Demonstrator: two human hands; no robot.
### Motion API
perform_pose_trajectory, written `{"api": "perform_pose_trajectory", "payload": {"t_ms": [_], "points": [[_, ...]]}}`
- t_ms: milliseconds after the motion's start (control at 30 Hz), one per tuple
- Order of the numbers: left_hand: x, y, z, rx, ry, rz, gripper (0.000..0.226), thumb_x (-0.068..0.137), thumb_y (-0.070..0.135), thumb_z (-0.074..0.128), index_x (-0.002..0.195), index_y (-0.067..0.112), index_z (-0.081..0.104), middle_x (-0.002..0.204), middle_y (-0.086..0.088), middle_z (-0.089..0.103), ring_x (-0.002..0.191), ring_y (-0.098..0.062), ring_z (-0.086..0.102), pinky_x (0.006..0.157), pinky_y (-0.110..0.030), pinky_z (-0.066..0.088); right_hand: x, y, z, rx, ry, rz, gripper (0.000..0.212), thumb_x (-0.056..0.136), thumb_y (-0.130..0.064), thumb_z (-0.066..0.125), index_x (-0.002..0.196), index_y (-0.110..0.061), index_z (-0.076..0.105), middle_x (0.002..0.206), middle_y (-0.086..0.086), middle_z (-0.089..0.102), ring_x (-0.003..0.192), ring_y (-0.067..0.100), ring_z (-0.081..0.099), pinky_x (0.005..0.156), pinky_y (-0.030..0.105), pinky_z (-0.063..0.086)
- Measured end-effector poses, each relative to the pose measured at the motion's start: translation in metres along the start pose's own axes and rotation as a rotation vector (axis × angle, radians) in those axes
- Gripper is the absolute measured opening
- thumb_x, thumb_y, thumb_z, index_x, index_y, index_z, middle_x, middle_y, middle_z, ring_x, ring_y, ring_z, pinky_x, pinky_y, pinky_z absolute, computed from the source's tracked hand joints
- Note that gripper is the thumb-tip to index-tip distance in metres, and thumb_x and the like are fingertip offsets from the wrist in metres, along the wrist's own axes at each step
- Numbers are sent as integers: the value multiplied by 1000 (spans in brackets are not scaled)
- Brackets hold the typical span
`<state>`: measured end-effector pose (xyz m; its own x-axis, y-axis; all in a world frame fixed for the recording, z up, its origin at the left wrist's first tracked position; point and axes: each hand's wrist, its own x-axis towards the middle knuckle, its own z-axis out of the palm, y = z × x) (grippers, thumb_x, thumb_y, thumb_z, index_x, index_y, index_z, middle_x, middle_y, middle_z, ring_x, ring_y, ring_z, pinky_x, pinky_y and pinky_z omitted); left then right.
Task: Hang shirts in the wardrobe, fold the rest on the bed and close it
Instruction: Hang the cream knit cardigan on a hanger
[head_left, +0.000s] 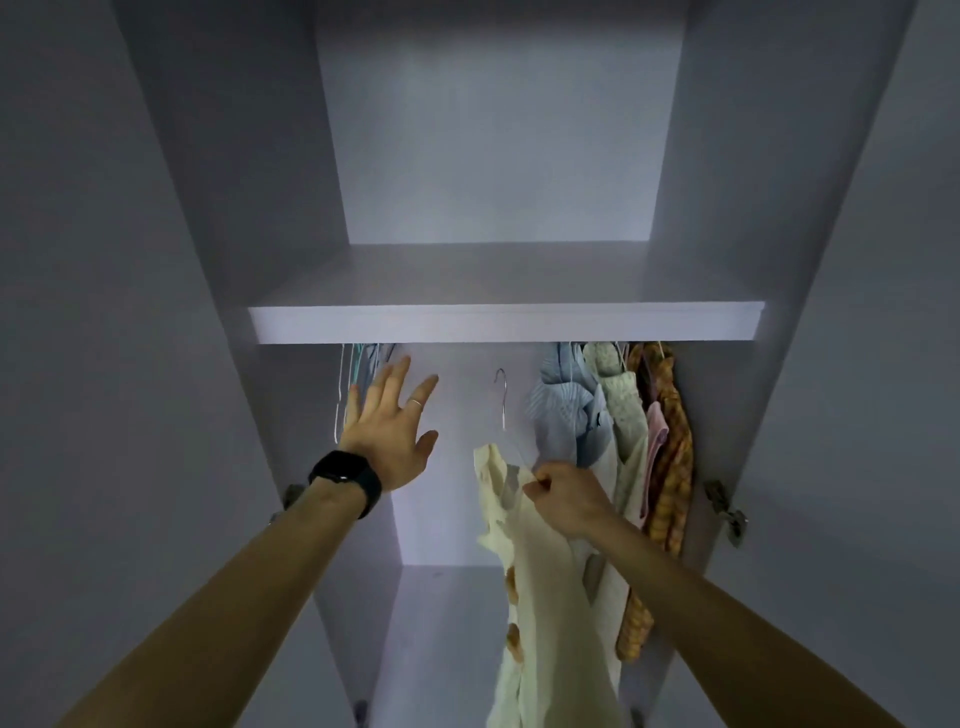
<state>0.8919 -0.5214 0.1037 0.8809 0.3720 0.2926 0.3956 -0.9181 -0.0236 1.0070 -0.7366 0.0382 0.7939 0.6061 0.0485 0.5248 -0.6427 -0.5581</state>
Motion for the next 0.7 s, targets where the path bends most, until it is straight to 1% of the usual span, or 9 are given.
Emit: {"api": "perform_pose_trajectory", "payload": {"t_ms": [67, 200, 267, 333, 400, 467, 533, 633, 700], "points": [[21, -4, -2, 49, 99, 17, 76, 100, 53, 38, 157, 36, -10, 163, -3, -25, 152, -28, -18, 118, -56, -9, 14, 0, 2, -5, 12, 22, 29, 100, -26, 53, 74, -16, 49, 75, 2, 56, 80, 25, 62, 65, 27, 41], [68, -11, 6, 59, 291, 14, 76, 100, 52, 33, 155, 35, -17, 165, -4, -21, 153, -30, -14, 117, -57, -10, 46, 8, 8, -17, 59, 62, 28, 101, -26, 51, 76, -16, 46, 84, 9, 61, 92, 31, 64, 75, 30, 46], [88, -15, 15, 33, 349, -10, 72, 101, 53, 25, 156, 34, -18, 166, -2, -18, 153, -28, -12, 117, -57, -10, 61, 16, 14, -21, 93, 74, 29, 101, -26, 52, 74, -19, 46, 89, 10, 65, 93, 30, 64, 73, 28, 44], [106, -20, 33, -2, 352, -25, 68, 101, 55, 15, 154, 36, -22, 165, 2, -20, 153, -22, -16, 119, -58, -10, 77, 29, 27, -8, 137, 71, 36, 101, -25, 53, 68, -25, 40, 83, 3, 61, 91, 28, 64, 70, 25, 38], [117, -27, 51, -9, 349, -40, 64, 100, 57, 8, 149, 39, -31, 161, 7, -31, 149, -17, -27, 119, -60, -12, 92, 40, 38, 20, 167, 57, 38, 100, -23, 54, 66, -27, 37, 78, -1, 56, 88, 27, 63, 69, 23, 36], [131, -29, 71, -24, 415, -46, 63, 100, 57, 5, 146, 40, -36, 155, 10, -41, 144, -14, -35, 117, -59, -15, 111, 54, 53, 15, 217, 40, 38, 100, -21, 54, 66, -26, 36, 76, -3, 54, 88, 26, 63, 67, 23, 35], [142, -28, 82, -39, 493, -46, 62, 100, 57, 3, 145, 40, -38, 152, 11, -45, 143, -15, -38, 117, -59, -13, 132, 65, 62, 15, 259, 30, 38, 99, -20, 54, 66, -25, 37, 74, -4, 52, 88, 25, 62, 67, 23, 34], [152, -27, 95, -54, 614, -36, 61, 102, 54, 5, 147, 39, -34, 155, 10, -42, 145, -15, -34, 117, -62, -9, 159, 80, 75, 14, 313, 6, 37, 101, -22, 52, 67, -24, 38, 68, -8, 47, 82, 26, 59, 67, 26, 35], [157, -25, 101, -66, 681, -21, 60, 104, 50, 8, 150, 39, -30, 159, 10, -35, 148, -15, -30, 118, -64, -7, 171, 87, 77, -3, 355, -4, 35, 102, -24, 50, 68, -23, 39, 68, -8, 46, 74, 21, 51, 65, 28, 32]]}}
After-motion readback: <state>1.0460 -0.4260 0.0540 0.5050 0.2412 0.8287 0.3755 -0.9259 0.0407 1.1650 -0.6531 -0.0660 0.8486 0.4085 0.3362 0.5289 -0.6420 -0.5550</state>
